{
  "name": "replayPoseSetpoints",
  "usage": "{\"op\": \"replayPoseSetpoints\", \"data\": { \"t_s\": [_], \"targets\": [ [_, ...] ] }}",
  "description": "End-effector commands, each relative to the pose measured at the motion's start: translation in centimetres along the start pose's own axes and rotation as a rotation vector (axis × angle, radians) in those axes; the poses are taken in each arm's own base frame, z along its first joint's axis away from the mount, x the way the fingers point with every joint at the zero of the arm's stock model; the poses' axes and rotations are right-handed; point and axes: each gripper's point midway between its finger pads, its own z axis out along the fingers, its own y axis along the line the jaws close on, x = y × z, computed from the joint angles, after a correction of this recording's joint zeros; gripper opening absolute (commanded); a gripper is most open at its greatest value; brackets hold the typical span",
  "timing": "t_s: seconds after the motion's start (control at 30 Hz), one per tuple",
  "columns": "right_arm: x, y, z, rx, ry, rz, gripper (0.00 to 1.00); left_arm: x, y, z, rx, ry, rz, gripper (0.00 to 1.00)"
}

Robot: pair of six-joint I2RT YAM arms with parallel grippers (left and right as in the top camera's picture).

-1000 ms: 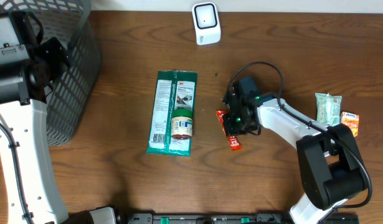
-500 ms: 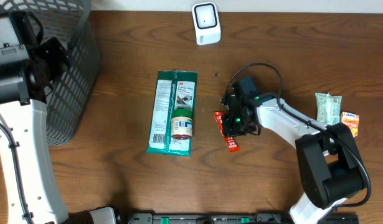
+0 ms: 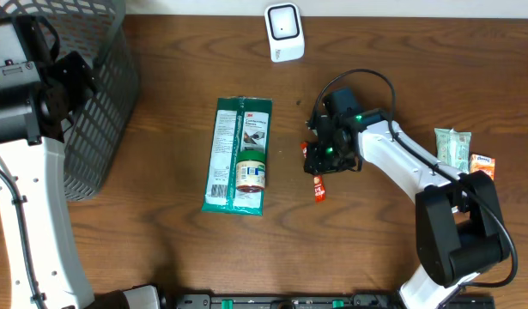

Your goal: Scan the item barcode

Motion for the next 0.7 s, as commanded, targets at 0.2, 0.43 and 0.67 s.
{"op": "replayPoseSetpoints", "data": {
  "t_s": [0.2,0.43,0.67],
  "targets": [
    [-0.7,-1.8,1.2,0.108,-0.074,-0.038,0.47,-0.3,0.4,-0.1,-0.014,-0.009,0.004,0.92],
    [-0.8,-1.9,2.9,0.096,-0.133,-0.062,0.44,-0.3,0.4,-0.1,-0.014,-0.010,0.004,0.92],
    [-0.5,-2.1,3.2,0.101,-0.131,-0.060,0.35,-0.3,0.4,-0.1,-0.014,-0.009,0.004,0.92]
  ]
}}
